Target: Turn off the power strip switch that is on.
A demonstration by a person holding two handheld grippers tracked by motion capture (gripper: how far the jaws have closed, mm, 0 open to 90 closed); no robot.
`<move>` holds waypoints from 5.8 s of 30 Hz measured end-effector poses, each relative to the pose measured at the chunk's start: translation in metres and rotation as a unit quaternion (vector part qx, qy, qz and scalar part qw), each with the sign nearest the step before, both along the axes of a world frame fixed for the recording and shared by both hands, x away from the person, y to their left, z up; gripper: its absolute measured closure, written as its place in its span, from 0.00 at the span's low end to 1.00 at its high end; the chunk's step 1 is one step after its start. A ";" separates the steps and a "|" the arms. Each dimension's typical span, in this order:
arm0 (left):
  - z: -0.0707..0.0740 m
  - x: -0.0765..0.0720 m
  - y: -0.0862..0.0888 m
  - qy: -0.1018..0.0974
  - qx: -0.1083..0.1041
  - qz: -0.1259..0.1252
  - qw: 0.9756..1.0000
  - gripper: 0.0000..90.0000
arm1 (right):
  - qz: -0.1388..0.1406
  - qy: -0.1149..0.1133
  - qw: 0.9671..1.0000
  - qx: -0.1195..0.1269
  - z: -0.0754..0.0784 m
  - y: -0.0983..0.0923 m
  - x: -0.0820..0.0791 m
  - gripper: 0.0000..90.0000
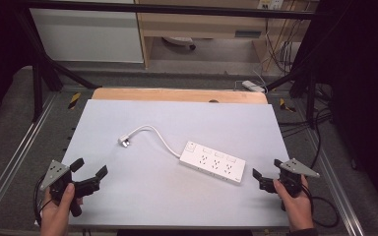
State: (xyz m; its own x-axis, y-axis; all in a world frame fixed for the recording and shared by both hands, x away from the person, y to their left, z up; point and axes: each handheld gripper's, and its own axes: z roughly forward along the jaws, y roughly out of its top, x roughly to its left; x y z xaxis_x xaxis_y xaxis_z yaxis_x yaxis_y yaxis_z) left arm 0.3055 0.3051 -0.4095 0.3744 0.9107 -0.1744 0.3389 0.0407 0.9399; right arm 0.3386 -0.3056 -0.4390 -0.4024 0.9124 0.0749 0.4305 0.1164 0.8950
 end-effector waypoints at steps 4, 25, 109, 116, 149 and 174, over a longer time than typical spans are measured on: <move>-0.001 0.001 -0.003 0.003 0.007 -0.008 1.000 0.06 | -0.002 -0.001 1.000 0.005 0.001 0.000 -0.002 0.06; -0.002 0.001 -0.007 0.007 0.012 -0.016 1.000 0.06 | -0.009 -0.056 0.997 0.053 0.024 -0.003 -0.012 0.03; -0.005 0.003 -0.020 0.023 0.034 -0.042 0.998 0.06 | 0.046 -0.059 0.997 -0.002 0.067 0.068 0.055 0.32; -0.005 0.003 -0.020 0.022 0.034 -0.040 0.998 0.06 | 0.058 -0.059 0.996 -0.012 0.063 0.072 0.055 0.53; -0.004 0.002 -0.019 0.020 0.035 -0.043 0.998 0.06 | 0.085 0.004 0.996 -0.026 0.036 0.072 0.057 1.00; -0.004 0.002 -0.020 0.021 0.037 -0.048 0.998 0.06 | 0.089 0.044 0.994 -0.039 0.024 0.069 0.058 1.00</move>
State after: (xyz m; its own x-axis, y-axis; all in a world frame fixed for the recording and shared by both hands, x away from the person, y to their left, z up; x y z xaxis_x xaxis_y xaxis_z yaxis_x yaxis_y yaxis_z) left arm 0.3078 0.2853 -0.4133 0.4537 0.8823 -0.1250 0.3767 -0.0628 0.9242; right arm 0.3966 -0.2365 -0.4152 -0.5525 0.8321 0.0481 0.4725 0.2652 0.8405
